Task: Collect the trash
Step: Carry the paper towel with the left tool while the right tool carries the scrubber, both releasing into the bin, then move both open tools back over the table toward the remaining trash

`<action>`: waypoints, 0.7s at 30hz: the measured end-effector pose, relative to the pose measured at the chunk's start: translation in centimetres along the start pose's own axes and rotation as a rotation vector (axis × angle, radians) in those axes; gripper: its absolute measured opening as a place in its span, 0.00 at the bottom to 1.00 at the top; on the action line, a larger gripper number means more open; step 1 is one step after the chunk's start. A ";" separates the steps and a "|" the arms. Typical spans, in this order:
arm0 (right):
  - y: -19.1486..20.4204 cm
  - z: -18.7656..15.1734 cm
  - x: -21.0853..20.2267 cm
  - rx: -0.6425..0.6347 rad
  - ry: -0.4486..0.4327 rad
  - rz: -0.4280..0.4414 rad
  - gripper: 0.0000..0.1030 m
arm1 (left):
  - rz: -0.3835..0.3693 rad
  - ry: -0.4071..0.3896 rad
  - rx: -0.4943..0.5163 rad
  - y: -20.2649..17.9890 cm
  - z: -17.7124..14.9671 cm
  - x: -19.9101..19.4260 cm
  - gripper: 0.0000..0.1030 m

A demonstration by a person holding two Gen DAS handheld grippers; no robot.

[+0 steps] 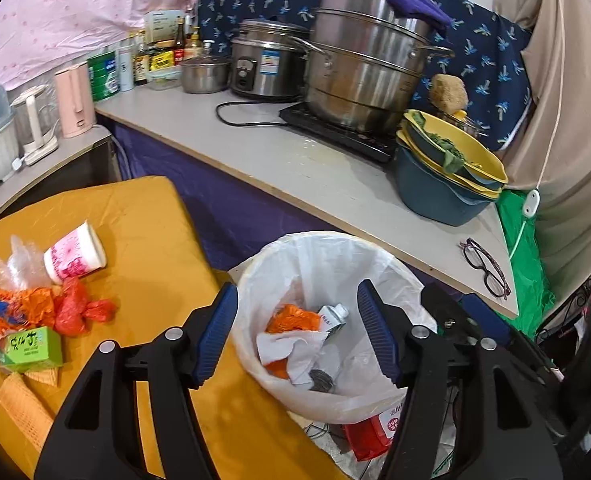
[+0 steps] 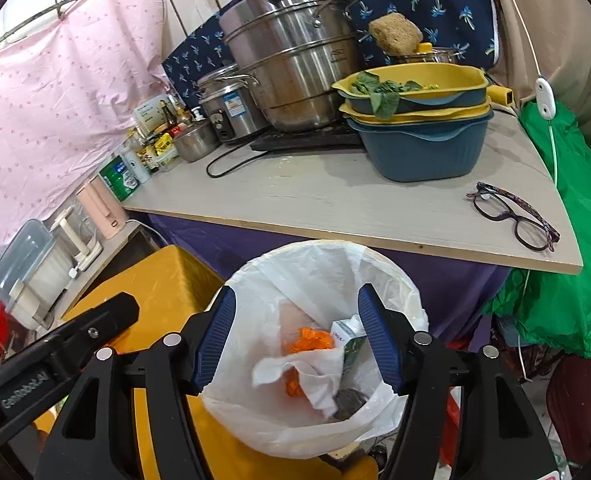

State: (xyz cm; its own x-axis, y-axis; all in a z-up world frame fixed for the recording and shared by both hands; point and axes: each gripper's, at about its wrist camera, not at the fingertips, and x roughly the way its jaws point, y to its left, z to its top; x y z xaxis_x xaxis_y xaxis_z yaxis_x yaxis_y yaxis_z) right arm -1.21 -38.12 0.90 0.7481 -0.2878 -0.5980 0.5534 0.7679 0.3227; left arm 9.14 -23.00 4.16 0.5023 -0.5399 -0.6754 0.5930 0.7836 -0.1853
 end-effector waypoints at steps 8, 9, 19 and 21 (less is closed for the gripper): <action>3.6 -0.7 -1.5 -0.036 -0.005 0.044 0.63 | 0.046 -0.016 -0.061 3.7 -0.4 -2.3 0.65; 4.2 -0.9 -1.7 -0.046 -0.005 0.050 0.63 | 0.052 -0.018 -0.070 4.4 -0.6 -2.7 0.65; 9.9 -2.9 -2.7 -0.122 0.021 0.100 0.63 | 0.139 -0.038 -0.177 11.5 -2.3 -6.7 0.70; 11.2 -3.5 -2.9 -0.137 0.028 0.112 0.63 | 0.167 -0.041 -0.197 13.1 -2.8 -7.5 0.70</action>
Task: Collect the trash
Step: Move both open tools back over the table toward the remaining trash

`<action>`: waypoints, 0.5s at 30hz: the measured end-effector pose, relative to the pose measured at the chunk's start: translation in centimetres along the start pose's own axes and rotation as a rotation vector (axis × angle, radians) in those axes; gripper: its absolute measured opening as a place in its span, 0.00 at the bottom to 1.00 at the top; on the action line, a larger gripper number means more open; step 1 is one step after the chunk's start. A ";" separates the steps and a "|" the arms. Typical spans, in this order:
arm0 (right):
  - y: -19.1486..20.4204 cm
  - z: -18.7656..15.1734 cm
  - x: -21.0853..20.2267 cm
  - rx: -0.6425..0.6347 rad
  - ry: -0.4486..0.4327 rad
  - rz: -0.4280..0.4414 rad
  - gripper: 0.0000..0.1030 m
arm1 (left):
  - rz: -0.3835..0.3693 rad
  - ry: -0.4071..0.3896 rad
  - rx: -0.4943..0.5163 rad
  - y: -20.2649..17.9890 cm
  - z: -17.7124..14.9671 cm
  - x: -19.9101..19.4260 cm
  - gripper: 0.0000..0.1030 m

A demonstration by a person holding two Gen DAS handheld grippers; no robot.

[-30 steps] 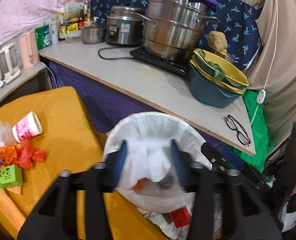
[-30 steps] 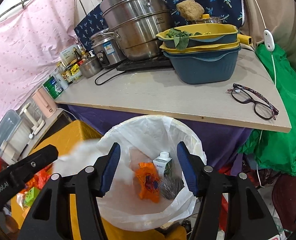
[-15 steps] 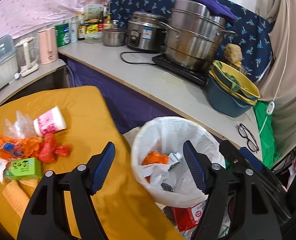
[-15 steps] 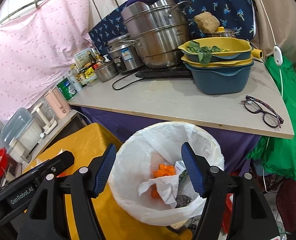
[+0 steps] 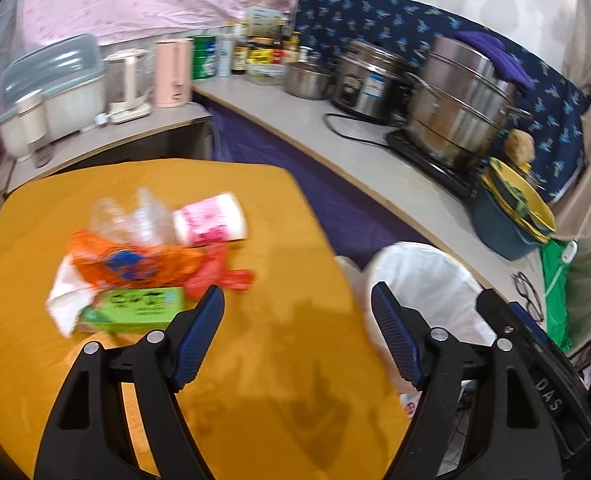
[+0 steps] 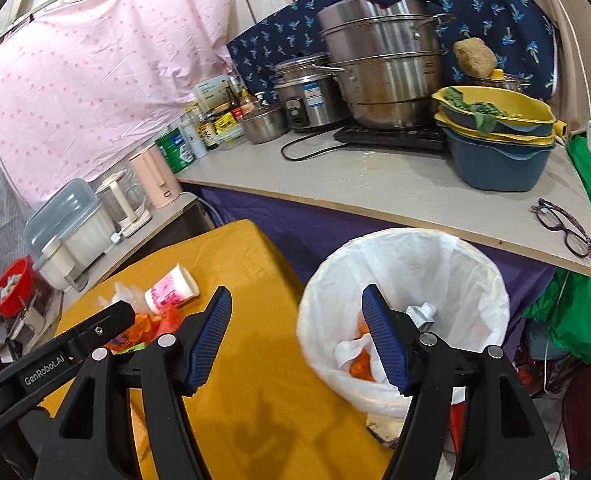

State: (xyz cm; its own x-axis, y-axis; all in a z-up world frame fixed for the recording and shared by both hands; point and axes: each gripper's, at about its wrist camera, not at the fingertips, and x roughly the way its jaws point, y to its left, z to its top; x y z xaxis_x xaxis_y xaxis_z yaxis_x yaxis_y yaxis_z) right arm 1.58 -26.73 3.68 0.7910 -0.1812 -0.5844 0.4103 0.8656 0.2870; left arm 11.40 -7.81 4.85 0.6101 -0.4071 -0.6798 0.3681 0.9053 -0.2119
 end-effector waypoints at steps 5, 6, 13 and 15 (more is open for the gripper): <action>3.1 -1.0 0.0 -0.035 0.015 0.031 0.63 | 0.073 0.001 -0.047 4.0 -0.5 -1.1 0.70; 3.8 -1.2 0.0 -0.042 0.020 0.038 0.63 | 0.083 0.001 -0.054 4.6 -0.6 -1.3 0.70; 7.9 -3.2 0.5 -0.101 0.062 0.078 0.63 | 0.160 0.010 -0.088 8.9 -2.1 -2.5 0.70; 8.7 -3.8 0.6 -0.112 0.073 0.088 0.63 | 0.182 0.012 -0.094 10.0 -2.6 -2.8 0.70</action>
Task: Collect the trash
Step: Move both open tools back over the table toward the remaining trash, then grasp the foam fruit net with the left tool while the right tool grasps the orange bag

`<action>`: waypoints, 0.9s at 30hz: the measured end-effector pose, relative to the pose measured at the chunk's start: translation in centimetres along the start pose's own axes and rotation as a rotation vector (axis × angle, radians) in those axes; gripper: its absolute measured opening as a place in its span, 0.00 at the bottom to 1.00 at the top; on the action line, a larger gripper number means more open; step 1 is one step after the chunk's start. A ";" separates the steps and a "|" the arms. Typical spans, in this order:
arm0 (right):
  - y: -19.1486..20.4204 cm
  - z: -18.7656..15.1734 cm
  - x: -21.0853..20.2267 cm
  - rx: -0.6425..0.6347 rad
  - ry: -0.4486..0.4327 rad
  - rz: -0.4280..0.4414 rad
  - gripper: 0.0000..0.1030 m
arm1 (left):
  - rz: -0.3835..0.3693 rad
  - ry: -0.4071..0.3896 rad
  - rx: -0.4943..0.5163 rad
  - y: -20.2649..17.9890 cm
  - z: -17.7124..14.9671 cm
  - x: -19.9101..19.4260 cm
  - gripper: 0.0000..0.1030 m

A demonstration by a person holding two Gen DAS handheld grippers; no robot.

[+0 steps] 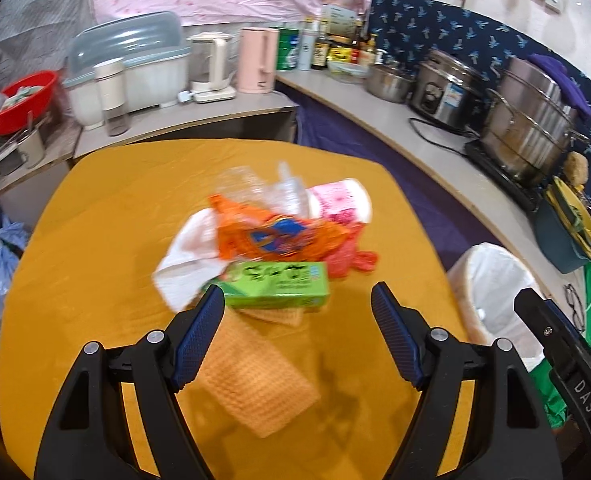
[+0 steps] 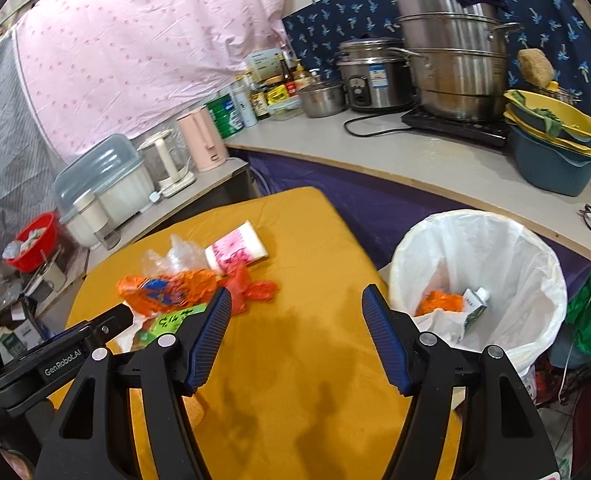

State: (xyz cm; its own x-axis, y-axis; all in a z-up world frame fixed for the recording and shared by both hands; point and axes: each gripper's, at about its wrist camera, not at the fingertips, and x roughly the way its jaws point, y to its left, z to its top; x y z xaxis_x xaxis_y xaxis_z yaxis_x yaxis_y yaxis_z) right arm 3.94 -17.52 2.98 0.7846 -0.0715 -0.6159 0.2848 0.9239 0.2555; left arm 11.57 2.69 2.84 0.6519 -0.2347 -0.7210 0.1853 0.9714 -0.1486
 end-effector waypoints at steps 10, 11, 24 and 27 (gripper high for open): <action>4.3 -3.0 2.3 -0.060 0.079 0.046 0.63 | 0.045 0.035 -0.028 4.2 -1.9 0.3 0.72; 4.6 -3.3 2.5 -0.064 0.087 0.048 0.63 | 0.047 0.042 -0.037 4.8 -2.2 0.4 0.72; 6.0 -5.4 4.7 -0.081 0.156 0.056 0.63 | 0.006 0.177 -0.150 8.6 -5.2 5.4 0.78; 5.9 -5.5 5.3 -0.078 0.167 0.052 0.63 | 0.000 0.214 -0.182 9.0 -6.0 7.3 0.78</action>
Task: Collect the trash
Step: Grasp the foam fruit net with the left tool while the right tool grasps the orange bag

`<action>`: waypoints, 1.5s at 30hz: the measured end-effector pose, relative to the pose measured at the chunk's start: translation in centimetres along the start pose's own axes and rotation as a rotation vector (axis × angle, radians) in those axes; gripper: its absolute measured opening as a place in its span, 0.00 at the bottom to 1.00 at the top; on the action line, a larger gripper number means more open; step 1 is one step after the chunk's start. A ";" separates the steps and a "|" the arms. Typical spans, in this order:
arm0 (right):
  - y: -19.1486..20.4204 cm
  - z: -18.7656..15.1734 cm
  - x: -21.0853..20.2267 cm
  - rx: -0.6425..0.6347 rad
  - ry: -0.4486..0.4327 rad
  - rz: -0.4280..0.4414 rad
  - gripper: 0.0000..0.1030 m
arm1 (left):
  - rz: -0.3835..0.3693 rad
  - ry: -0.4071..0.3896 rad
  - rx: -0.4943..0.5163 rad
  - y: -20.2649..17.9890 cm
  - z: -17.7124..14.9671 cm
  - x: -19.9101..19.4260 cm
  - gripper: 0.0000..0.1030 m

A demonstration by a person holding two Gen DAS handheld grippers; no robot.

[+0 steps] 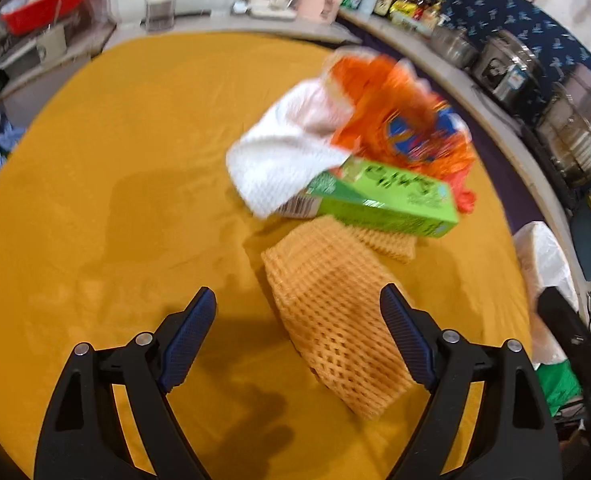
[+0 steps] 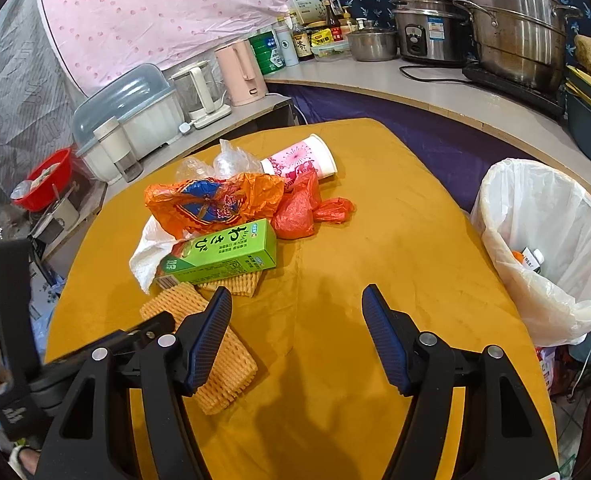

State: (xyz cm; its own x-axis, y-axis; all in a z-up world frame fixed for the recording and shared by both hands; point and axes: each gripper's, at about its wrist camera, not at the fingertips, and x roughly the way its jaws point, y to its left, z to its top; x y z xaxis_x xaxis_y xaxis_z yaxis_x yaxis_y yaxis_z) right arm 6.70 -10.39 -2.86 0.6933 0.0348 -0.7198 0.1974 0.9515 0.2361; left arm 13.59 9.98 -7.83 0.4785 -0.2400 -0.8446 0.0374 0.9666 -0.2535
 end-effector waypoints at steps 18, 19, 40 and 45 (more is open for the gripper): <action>-0.7 0.2 2.2 0.015 0.031 -0.002 0.64 | -0.008 -0.025 0.083 -2.0 -0.2 1.2 0.13; -0.7 0.2 2.2 0.015 0.031 -0.002 0.64 | -0.011 -0.028 0.089 -2.1 -0.2 0.9 0.11; 4.9 6.9 5.9 -0.260 -0.057 0.126 0.74 | 0.023 -0.138 0.115 -3.1 6.5 -6.0 0.08; 6.4 8.1 8.8 -0.394 -0.016 0.160 0.78 | 0.031 -0.139 0.101 -3.2 8.1 -5.3 0.08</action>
State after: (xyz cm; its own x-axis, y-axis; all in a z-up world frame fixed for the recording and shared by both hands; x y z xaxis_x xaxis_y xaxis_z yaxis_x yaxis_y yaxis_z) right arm 19.69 -6.46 -2.44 0.7051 0.1901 -0.6832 -0.1915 0.9786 0.0747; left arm 18.03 8.91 1.25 0.5974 -0.2021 -0.7761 0.1052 0.9791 -0.1740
